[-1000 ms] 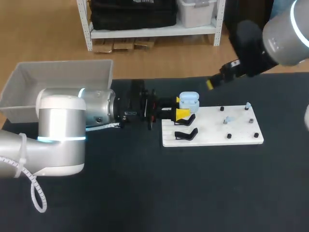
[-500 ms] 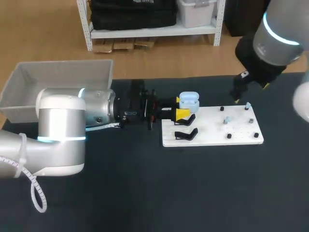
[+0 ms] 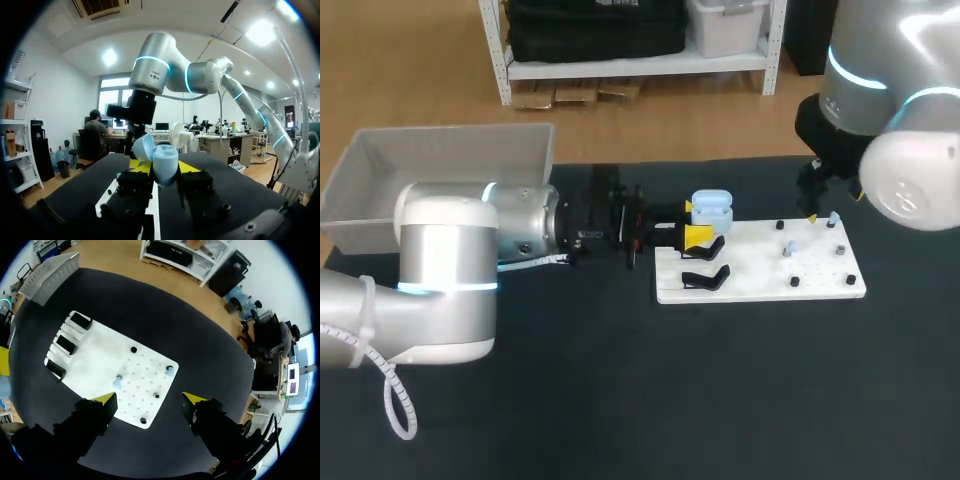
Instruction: Pick up each earbud case from the left stands, insert the matching earbuds, close the lid, and place the case in the box.
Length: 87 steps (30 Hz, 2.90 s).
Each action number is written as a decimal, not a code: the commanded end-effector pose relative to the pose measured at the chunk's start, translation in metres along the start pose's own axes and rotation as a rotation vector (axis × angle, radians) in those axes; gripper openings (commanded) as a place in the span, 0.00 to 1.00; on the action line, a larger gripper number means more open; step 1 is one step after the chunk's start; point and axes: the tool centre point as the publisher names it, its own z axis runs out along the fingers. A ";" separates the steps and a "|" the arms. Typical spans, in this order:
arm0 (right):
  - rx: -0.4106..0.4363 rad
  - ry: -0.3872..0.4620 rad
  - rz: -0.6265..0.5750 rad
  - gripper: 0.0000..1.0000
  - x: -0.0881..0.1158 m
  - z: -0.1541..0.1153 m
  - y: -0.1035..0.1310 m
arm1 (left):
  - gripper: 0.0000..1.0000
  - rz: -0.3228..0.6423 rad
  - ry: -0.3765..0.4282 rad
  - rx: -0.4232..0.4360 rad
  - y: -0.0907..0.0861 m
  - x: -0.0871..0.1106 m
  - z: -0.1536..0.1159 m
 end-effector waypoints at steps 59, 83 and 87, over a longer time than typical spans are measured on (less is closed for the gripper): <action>0.045 0.082 0.078 0.41 -0.013 0.074 -0.031 | 0.00 0.003 -0.004 -0.002 0.000 0.001 0.000; 0.056 0.089 0.080 0.32 -0.015 0.079 -0.033 | 0.00 0.003 -0.004 -0.002 0.000 0.001 0.000; 0.060 0.091 0.080 0.02 -0.015 0.079 -0.035 | 0.00 0.003 -0.004 -0.002 0.000 0.001 0.000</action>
